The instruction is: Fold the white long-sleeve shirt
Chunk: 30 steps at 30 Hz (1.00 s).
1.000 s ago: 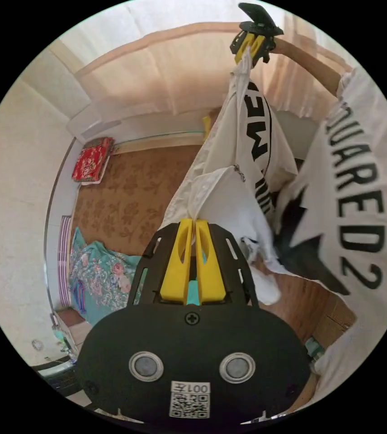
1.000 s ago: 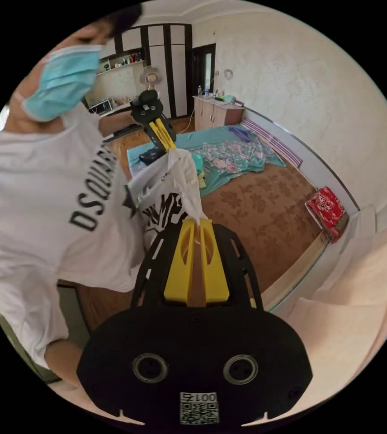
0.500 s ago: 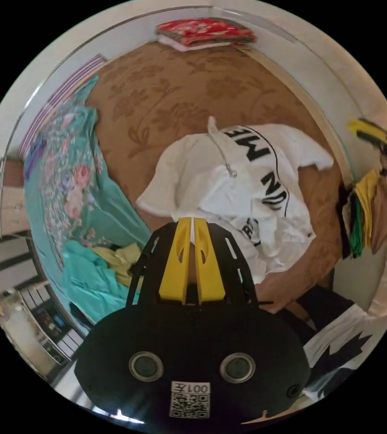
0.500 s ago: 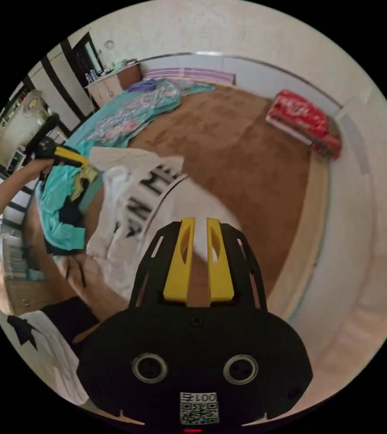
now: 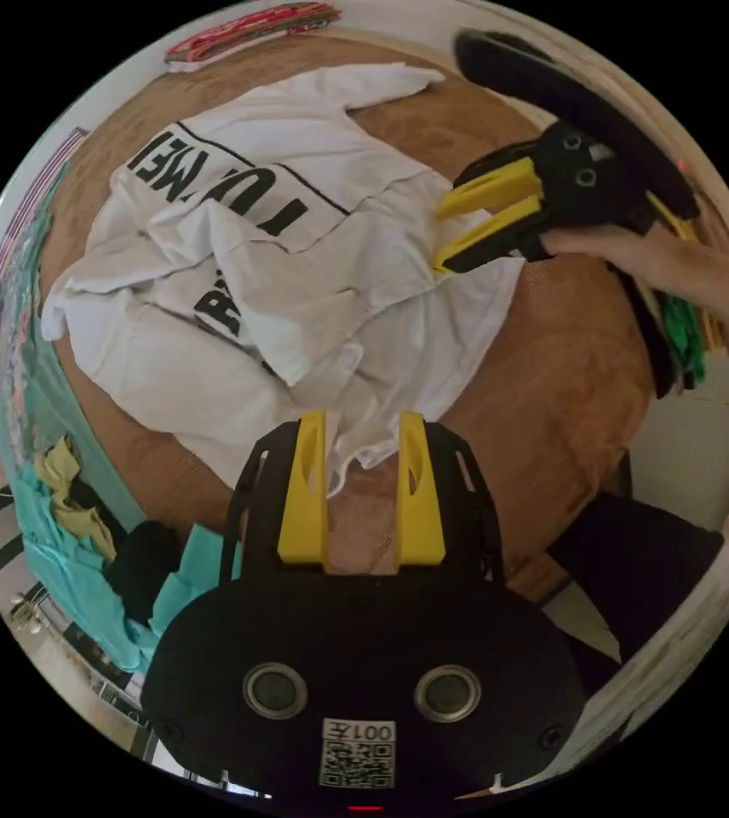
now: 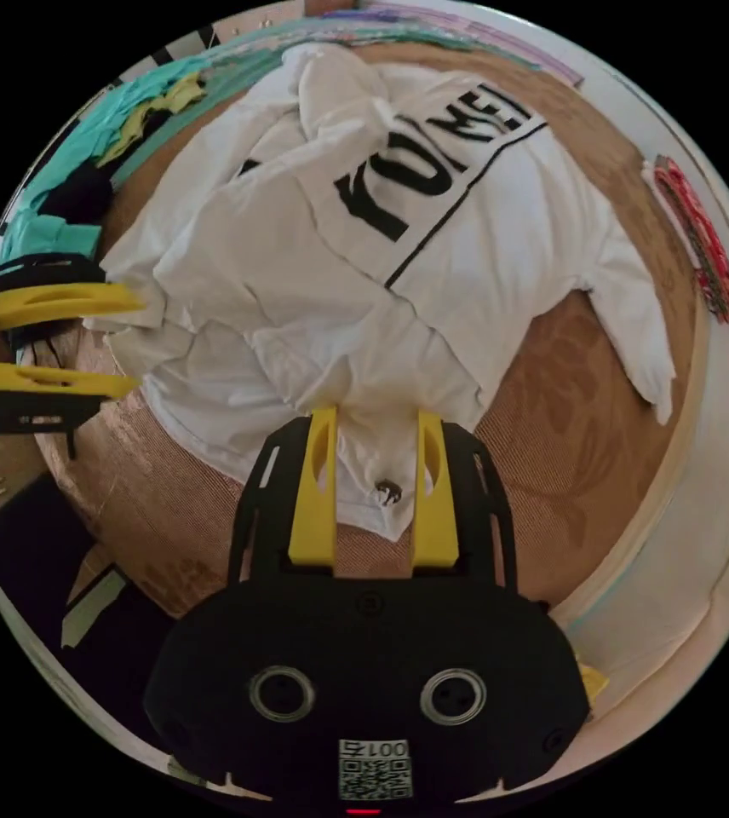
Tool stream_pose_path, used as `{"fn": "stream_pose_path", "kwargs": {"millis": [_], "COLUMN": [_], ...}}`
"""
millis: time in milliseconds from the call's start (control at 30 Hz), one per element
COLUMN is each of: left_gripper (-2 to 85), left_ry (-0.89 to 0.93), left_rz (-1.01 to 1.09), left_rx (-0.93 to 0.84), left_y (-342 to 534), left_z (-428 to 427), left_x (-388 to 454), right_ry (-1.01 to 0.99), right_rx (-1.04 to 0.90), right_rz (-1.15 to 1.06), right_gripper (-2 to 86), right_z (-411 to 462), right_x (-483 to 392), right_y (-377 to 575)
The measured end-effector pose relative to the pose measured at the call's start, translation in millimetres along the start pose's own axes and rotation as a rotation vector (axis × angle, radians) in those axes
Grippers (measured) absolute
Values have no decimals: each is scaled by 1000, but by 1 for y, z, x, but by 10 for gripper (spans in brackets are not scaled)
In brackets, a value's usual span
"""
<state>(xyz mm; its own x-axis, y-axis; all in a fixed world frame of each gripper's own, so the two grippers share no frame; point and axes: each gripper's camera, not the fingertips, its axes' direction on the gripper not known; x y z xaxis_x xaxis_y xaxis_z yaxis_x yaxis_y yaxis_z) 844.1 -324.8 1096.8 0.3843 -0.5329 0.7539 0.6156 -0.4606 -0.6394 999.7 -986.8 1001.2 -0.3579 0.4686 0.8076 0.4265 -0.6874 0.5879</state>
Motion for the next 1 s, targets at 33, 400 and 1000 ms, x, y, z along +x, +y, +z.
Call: {"fn": "stream_pose_path", "kwargs": {"millis": [33, 400, 1000], "left_gripper": [80, 60, 39], "left_ry": [-86, 62, 706], "left_rz": [-36, -245, -414], "left_rx": [-35, -2, 216], "left_y": [-7, 16, 178], "left_z": [11, 27, -78], "left_x": [-10, -139, -341], "right_ry": [9, 32, -138], "right_rx": [13, 245, 41], "right_rz": [-19, 370, 371], "right_gripper": [100, 4, 2], "right_z": [4, -45, -36], "right_x": [5, 96, 71], "right_y": [-8, 33, 77]}}
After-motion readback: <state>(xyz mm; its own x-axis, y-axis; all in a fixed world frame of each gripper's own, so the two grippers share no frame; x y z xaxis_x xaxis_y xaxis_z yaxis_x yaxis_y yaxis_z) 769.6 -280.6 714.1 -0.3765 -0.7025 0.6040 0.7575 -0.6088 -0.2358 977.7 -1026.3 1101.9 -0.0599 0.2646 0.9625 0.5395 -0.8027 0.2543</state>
